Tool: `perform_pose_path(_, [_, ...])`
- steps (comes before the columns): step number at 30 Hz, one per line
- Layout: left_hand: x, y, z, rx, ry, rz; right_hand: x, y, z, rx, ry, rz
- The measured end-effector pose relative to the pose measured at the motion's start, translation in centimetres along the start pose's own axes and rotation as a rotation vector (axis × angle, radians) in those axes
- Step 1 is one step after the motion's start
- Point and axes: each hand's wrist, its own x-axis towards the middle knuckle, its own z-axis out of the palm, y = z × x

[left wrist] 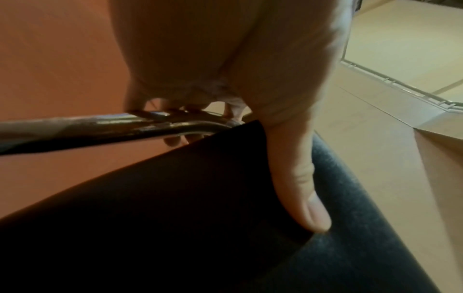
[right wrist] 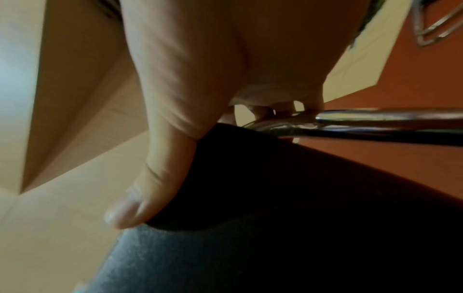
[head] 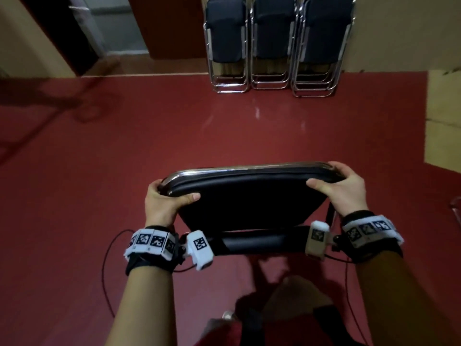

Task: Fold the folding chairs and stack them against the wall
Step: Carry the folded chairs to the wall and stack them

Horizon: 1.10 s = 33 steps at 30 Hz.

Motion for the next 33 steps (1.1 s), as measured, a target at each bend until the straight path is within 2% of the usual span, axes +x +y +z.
perform_pose_path(4, [8.6,2.8,5.7,0.013,-0.058,0.052,8.0,-0.7,2.4,0.035,0.054,0.018])
perform_pose_path(10, [21.6,6.5,16.7,0.027,-0.042,0.030,24.9,-1.6,5.5,0.071,0.095,0.037])
perform_pose_path(20, [37.6,14.2,32.2,0.029,-0.040,0.018,48.7,-6.8,7.8,0.035,0.102,0.026])
perform_pose_path(26, [50.7,16.7,42.0,0.044,-0.104,0.036,62.2,-7.6,11.2,0.017,0.142,0.046])
perform_pose_path(33, [67.4,21.8,52.9,0.008,-0.228,-0.004,77.9,-9.7,16.3,0.041,0.216,0.110])
